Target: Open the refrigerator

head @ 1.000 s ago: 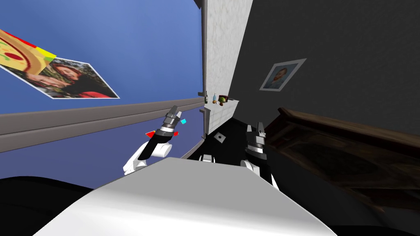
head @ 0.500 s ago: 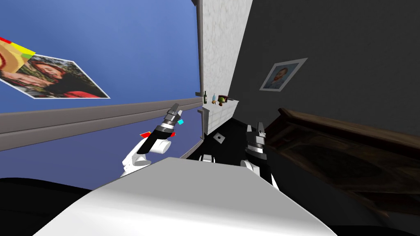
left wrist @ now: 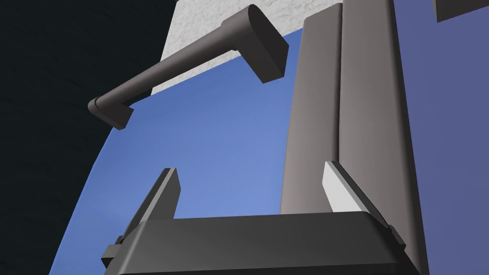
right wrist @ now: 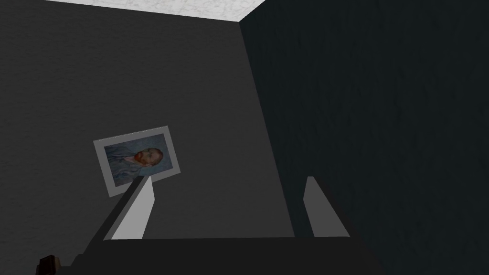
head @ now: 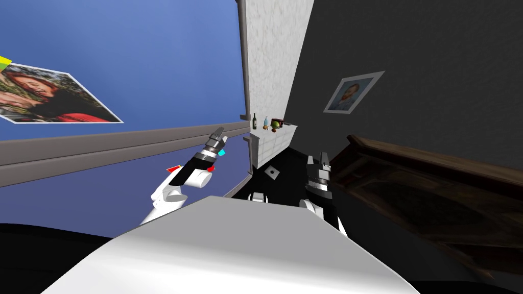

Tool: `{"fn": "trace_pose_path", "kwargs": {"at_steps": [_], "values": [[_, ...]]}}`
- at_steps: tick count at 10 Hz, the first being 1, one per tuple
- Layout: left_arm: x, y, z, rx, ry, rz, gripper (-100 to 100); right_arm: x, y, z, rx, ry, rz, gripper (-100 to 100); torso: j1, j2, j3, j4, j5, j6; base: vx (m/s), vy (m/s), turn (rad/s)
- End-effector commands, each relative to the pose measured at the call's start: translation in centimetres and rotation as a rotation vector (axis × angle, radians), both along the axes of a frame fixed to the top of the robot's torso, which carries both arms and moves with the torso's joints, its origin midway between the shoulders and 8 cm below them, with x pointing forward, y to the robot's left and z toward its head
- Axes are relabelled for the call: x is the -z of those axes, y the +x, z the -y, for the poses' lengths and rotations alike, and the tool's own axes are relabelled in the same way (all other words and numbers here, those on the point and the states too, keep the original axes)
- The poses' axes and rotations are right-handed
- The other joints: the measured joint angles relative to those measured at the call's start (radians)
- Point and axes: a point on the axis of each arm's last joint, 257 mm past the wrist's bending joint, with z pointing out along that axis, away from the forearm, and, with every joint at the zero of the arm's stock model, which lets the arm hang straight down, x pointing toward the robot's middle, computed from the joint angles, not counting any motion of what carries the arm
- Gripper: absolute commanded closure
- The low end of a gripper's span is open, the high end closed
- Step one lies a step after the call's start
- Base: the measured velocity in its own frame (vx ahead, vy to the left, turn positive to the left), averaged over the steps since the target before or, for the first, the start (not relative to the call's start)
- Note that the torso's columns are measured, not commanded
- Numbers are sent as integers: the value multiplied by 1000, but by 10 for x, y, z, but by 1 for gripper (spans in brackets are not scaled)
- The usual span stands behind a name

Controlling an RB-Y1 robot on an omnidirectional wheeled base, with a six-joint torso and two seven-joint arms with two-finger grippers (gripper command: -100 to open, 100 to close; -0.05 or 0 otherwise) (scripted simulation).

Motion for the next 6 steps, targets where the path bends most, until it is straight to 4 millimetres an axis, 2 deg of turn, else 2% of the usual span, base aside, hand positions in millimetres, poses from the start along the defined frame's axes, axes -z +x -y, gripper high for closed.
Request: {"fn": "trace_pose_path", "kwargs": {"at_steps": [1, 6], "values": [[0, 11, -4, -2, 8, -41, -100, 0, 0, 0, 0, 0, 0, 0, -1, 0, 0, 0, 0, 0, 35, -72, 12], [-6, 30, -9, -5, 38, -111, -100, 0, 0, 0, 0, 0, 0, 0, 1, 0, 0, 0, 0, 0, 30, -60, 13]]}}
